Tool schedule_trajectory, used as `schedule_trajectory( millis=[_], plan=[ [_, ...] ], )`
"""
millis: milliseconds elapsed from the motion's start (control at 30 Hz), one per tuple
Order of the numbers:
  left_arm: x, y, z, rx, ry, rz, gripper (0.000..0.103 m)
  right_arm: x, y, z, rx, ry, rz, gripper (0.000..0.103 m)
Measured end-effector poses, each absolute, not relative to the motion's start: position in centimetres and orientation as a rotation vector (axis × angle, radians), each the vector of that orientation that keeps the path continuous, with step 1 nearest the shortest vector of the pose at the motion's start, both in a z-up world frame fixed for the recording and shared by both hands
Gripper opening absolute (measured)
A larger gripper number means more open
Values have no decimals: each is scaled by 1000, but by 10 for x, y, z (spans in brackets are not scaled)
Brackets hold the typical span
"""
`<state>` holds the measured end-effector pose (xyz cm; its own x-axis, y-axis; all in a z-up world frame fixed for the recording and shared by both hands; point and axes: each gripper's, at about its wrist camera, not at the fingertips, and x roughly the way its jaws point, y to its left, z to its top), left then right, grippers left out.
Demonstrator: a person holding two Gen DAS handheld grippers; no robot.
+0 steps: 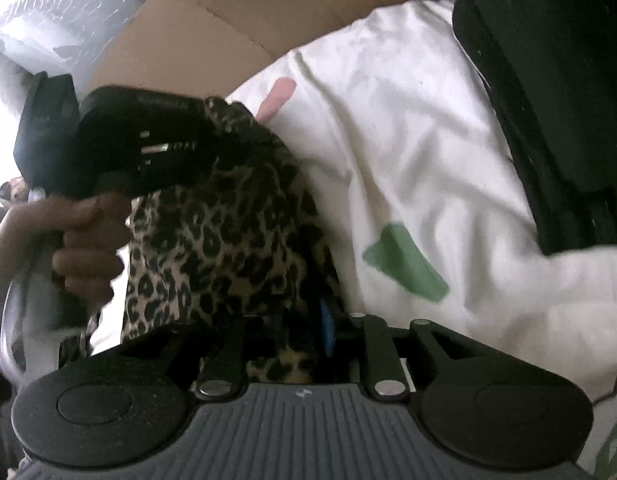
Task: Fold clothes
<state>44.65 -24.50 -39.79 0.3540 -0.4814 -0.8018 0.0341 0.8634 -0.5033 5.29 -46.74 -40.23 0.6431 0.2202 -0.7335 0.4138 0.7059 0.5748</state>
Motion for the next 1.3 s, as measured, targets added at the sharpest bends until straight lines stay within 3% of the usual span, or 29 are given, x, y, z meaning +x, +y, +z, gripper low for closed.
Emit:
schedule_trajectory(
  millis=[133, 167, 200, 500, 533, 600, 633, 667, 700, 1100, 1200, 1267, 1300],
  plan=[
    [446, -247, -395, -433, 1160, -362, 1, 47, -465, -407, 797, 907, -103, 22],
    [446, -247, -394, -436, 1159, -363, 1, 47, -464, -406, 783, 911, -95, 4],
    [446, -246, -394, -439, 1159, -365, 1, 47, -463, -405, 768, 914, -91, 0],
    [448, -249, -406, -463, 1166, -369, 4, 44, -456, -393, 675, 938, -178, 0],
    [448, -247, -406, -485, 1169, -370, 8, 45, -455, -395, 663, 951, -191, 0],
    [445, -241, -396, -493, 1155, -383, 29, 44, -458, -400, 673, 971, -212, 0],
    [444, -237, -390, -485, 1143, -387, 49, 43, -459, -402, 680, 978, -222, 0],
    [442, -234, -383, -477, 1131, -390, 60, 42, -460, -400, 688, 979, -228, 0],
    [440, -230, -377, -469, 1120, -394, 61, 40, -460, -398, 693, 979, -233, 2],
    [389, -139, -330, -376, 1064, -235, 62, 33, -461, -369, 618, 877, -214, 2],
    [378, -120, -331, -394, 1057, -190, 53, 42, -458, -366, 597, 869, -200, 2],
    [374, -110, -335, -407, 1055, -170, 35, 48, -454, -365, 587, 866, -194, 2],
    [372, -106, -337, -408, 1056, -160, 31, 51, -453, -365, 581, 864, -190, 2]
  ],
)
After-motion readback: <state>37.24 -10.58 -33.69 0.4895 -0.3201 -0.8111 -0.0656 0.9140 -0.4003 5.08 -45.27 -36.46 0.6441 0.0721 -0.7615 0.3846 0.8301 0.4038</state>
